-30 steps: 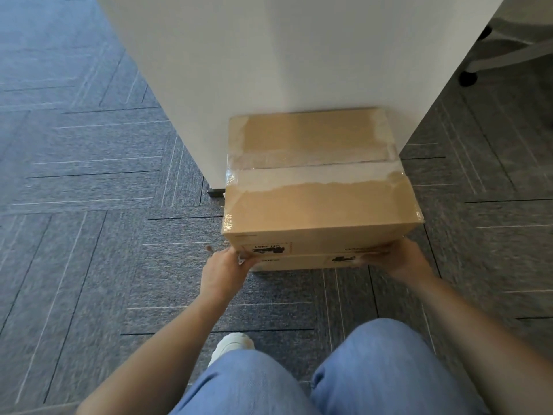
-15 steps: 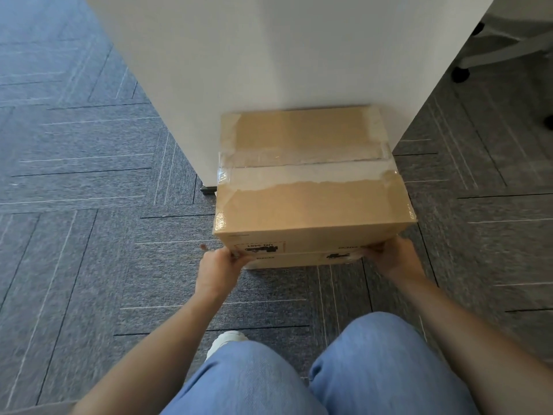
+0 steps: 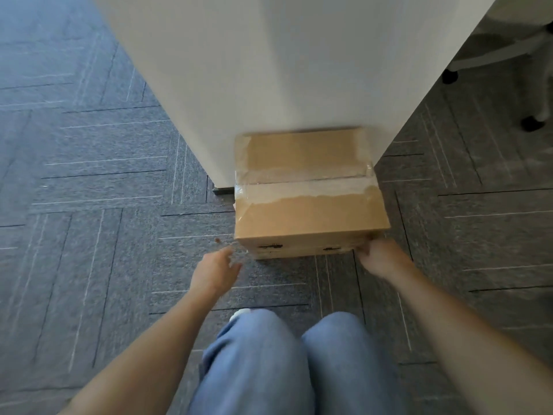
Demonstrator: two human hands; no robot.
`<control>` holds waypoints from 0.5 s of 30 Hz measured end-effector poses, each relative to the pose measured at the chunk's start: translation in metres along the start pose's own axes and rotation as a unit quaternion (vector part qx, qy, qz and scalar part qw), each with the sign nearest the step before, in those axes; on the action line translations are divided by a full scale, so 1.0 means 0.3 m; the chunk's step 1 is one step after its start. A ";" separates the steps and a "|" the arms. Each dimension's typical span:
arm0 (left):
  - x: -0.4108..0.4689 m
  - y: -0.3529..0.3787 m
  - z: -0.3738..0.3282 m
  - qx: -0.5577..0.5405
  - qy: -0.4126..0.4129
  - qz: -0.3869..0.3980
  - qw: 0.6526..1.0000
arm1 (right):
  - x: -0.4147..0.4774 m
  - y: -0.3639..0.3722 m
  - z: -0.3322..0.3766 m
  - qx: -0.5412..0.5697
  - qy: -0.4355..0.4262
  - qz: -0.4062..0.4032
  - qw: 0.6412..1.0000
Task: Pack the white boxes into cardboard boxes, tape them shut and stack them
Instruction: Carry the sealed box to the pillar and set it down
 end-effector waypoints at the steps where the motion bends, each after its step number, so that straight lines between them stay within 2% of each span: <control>1: -0.061 -0.073 -0.021 0.000 -0.015 0.009 1.000 | -0.082 -0.061 0.008 0.000 -0.007 0.009 1.000; 5: -0.367 -0.433 -0.188 -0.009 -0.049 0.017 0.999 | -0.498 -0.379 0.056 -0.064 -0.091 0.004 0.994; 8: -0.659 -0.740 -0.373 -0.035 -0.060 -0.026 0.997 | -0.874 -0.673 0.135 -0.098 -0.178 -0.010 0.979; 12: -1.021 -1.109 -0.606 -0.063 -0.036 -0.066 0.995 | -1.350 -1.045 0.244 -0.094 -0.272 -0.033 0.957; 15: -1.244 -1.326 -0.679 -0.063 -0.004 -0.105 0.992 | -1.653 -1.224 0.323 -0.106 -0.342 -0.069 0.931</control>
Point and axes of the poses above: each hand's wrist, its own x-axis towards the middle knuckle, its own y-axis out of the palm, z = x × y, the point moved 4 cm from there along x, towards the middle knuckle, and after that the axes turned 15 degrees about y, right-handed, at the moved point
